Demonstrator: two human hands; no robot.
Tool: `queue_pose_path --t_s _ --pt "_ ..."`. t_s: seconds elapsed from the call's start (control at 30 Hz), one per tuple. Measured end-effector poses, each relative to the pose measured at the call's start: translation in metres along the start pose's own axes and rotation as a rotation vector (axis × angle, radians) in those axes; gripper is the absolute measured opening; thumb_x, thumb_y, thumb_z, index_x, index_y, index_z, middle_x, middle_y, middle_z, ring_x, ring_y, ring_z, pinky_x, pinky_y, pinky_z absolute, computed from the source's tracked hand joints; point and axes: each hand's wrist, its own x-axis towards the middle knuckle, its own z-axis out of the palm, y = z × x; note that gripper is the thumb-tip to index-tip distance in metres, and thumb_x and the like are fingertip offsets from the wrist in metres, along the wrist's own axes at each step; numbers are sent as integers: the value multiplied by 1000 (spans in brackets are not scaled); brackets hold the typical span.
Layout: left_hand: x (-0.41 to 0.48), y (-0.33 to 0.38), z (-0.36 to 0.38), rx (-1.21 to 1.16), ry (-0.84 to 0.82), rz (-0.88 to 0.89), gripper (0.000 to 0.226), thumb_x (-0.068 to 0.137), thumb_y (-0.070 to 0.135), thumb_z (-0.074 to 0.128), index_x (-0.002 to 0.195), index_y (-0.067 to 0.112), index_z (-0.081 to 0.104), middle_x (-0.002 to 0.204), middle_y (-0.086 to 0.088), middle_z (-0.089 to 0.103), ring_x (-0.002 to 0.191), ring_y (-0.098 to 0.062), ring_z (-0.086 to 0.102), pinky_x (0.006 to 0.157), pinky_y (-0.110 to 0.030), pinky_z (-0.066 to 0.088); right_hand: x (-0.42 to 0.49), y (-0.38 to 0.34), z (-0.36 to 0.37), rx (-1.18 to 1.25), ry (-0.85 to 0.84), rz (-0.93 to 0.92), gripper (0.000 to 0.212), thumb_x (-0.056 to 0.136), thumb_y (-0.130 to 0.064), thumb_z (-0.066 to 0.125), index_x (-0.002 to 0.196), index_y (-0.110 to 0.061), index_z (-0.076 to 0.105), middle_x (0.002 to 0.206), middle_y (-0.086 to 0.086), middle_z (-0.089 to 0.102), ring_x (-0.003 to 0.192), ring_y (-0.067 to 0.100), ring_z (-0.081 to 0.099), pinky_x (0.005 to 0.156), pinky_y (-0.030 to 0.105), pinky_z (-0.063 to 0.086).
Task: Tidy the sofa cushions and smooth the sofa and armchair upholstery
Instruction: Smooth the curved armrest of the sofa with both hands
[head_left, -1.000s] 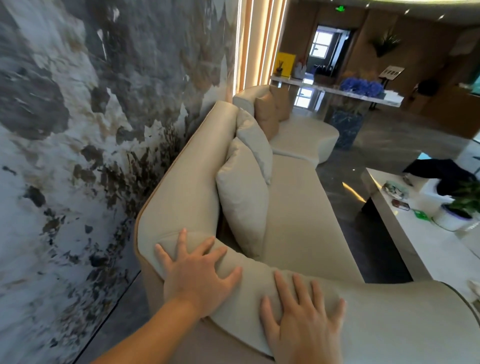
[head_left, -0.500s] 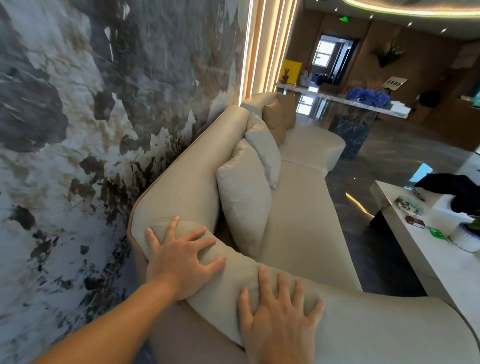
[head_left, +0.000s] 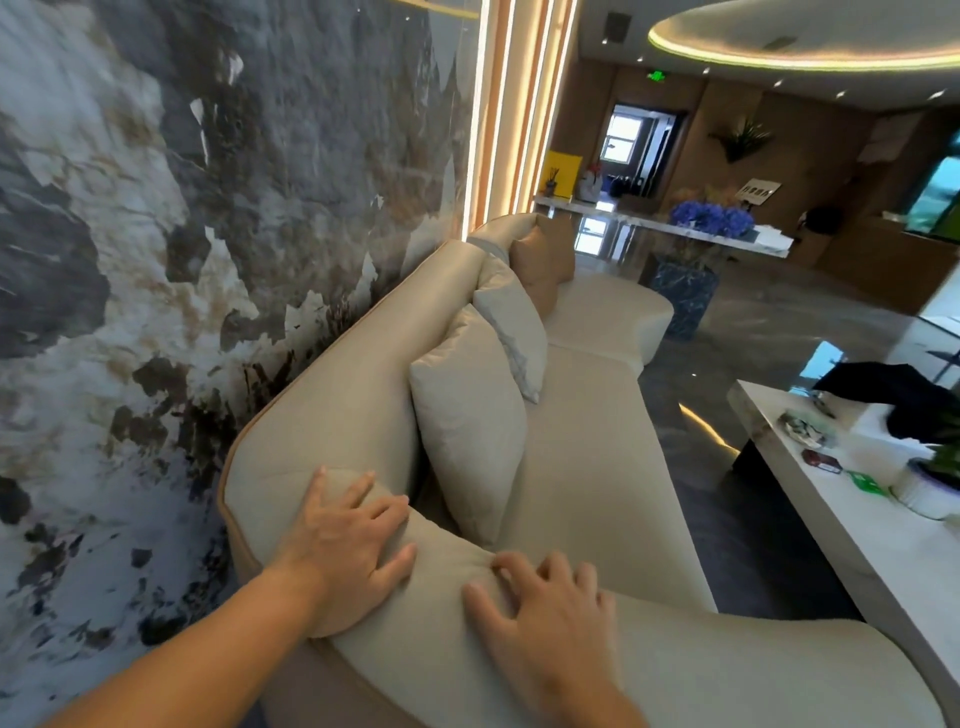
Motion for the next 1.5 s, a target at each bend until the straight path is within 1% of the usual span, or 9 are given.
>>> queue_pose_path --t_s 0.13,0.2,0.27,0.6,1.0,1.13,1.3,1.37,1.5 --pt "5 -2 0 -6 -93 20 63 89 64 10 148 46 22 157 23 23 148 -15 6 115 -59 -10 11 10 1 -25 -80 47 79 69 -83 9 141 -55 26 154 0 35 142 32 24 109 60 9" --pt "6 1 -2 -28 -118 15 56 92 61 16 144 47 30 153 22 29 147 -15 10 115 -60 -8 7 9 2 -74 -78 26 82 70 -81 5 135 -46 39 139 4 54 129 32 43 102 60 20" --pt "7 3 -6 -25 -118 2 51 92 59 20 139 45 39 149 19 36 145 -15 16 115 -60 -4 3 9 0 -73 -51 16 81 71 -81 6 128 -40 47 129 5 59 120 32 48 97 56 26" --pt "-2 -4 -5 -129 -67 40 58 77 65 16 118 47 53 134 20 49 138 -13 27 116 -57 1 -16 4 0 -66 -69 61 75 75 -77 10 126 -38 50 132 7 56 120 35 46 98 56 28" --pt "-62 -12 -14 -186 -87 61 61 77 65 17 121 43 54 138 19 48 140 -13 23 116 -55 -3 -72 -17 7 -56 -108 100 77 72 -81 7 127 -42 44 136 4 53 125 30 44 100 52 28" --pt "-91 -12 -15 -200 -95 62 60 85 63 14 134 47 44 150 19 38 145 -15 17 117 -55 -4 -104 -26 13 -99 -38 119 72 80 -77 6 129 -40 42 139 6 52 127 33 42 101 53 26" --pt "-109 -8 -10 -153 -43 -63 62 87 70 12 144 52 29 161 15 17 150 -18 2 115 -59 -9 -143 -31 35 -112 96 111 82 78 -79 5 149 -41 20 160 1 26 145 39 14 114 60 4" --pt "-104 -6 -7 -173 -32 -80 70 79 76 8 142 54 30 160 16 18 149 -17 2 116 -58 -10 -152 -32 43 -135 246 48 84 76 -79 7 147 -39 30 156 -1 36 143 40 21 114 61 10" --pt "-81 -8 -8 -162 -37 -109 61 85 71 15 139 54 36 160 16 20 149 -19 2 115 -58 -11 -142 -33 44 -154 323 -22 75 82 -72 22 136 -29 51 138 -2 58 130 42 40 107 61 27"
